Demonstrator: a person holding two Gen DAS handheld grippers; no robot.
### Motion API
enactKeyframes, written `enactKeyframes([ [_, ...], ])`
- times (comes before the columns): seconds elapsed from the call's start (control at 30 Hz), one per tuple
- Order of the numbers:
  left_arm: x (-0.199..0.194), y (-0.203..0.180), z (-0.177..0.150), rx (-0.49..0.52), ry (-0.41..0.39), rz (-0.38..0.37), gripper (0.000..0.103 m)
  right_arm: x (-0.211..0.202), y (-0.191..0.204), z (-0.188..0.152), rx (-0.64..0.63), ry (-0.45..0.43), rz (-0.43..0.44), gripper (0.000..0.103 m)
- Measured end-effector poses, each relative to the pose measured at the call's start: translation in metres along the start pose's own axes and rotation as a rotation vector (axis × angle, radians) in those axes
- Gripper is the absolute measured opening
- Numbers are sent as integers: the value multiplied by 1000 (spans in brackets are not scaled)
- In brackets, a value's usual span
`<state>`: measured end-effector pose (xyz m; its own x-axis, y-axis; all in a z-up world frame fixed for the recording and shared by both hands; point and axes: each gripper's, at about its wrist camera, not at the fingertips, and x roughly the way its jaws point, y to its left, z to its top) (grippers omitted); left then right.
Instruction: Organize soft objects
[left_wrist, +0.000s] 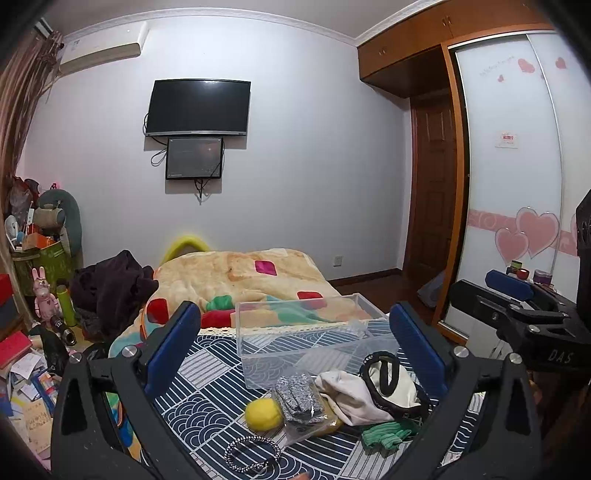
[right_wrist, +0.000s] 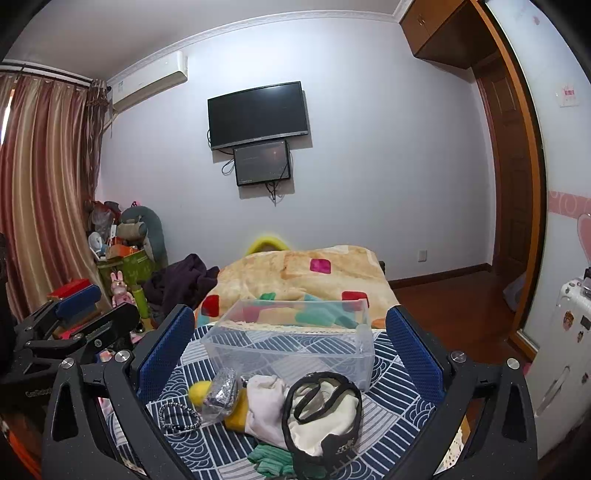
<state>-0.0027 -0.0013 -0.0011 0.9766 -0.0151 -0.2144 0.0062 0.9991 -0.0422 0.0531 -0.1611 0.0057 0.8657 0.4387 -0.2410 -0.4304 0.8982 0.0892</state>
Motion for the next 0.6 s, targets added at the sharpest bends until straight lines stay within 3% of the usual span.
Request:
enactKeyframes([
  [0.6,0,-1,0,3,1,5,103,0,3,-1,-14,-5,7,103],
])
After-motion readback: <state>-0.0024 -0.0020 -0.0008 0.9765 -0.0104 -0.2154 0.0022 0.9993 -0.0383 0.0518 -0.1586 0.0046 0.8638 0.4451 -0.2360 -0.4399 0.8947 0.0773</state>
